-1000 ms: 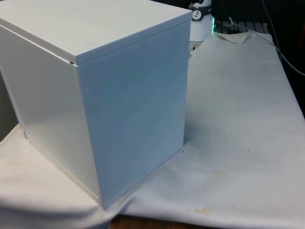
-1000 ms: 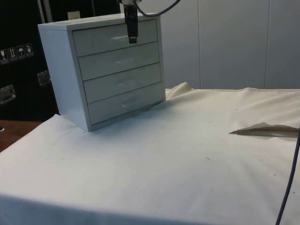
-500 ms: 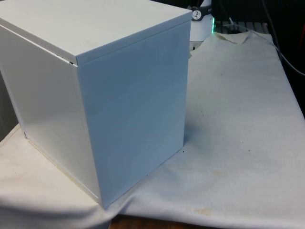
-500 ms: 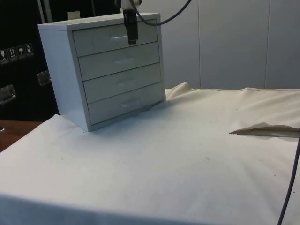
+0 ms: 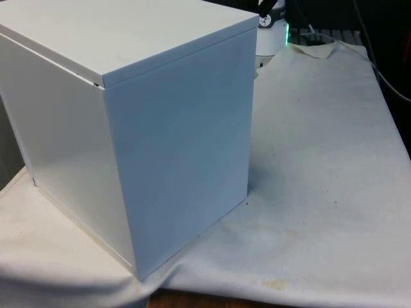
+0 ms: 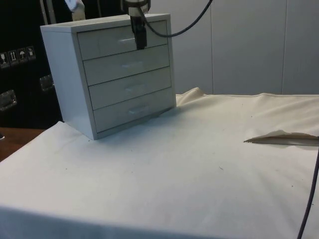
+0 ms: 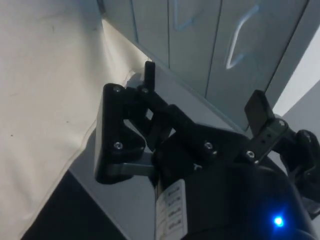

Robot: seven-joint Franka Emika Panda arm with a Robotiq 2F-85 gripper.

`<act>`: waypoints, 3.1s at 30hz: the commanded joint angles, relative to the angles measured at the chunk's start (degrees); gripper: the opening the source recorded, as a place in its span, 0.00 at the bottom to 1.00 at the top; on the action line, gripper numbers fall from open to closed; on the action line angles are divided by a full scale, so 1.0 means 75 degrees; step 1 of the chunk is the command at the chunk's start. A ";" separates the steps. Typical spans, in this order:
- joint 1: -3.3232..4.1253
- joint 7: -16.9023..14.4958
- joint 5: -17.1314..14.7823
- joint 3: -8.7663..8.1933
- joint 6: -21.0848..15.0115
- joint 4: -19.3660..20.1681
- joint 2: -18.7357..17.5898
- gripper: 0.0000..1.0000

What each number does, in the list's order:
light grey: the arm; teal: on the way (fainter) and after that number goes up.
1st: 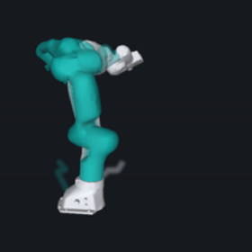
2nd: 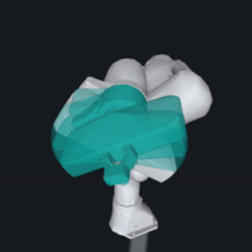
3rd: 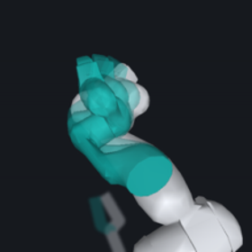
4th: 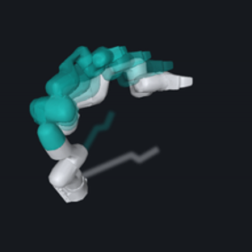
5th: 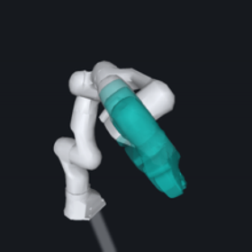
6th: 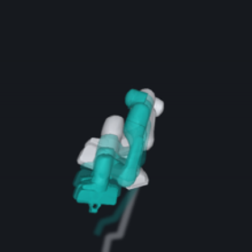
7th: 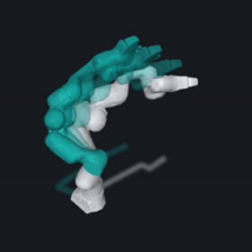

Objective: Open the drawer, then close it.

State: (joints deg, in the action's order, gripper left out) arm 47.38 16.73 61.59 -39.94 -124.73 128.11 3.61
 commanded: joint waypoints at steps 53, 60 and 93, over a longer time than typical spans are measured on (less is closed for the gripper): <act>-0.0145 0.1520 0.0940 -0.0710 -0.1375 -0.0244 -0.1322 1.00; -0.0138 0.1673 0.1085 -0.0795 -0.1513 -0.0229 -0.1352 0.95; -0.0107 0.1727 0.1429 -0.0848 -0.1352 -0.0298 -0.1337 0.07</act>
State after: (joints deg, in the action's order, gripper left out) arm 46.58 29.51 72.36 -46.29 -134.76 125.82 -6.47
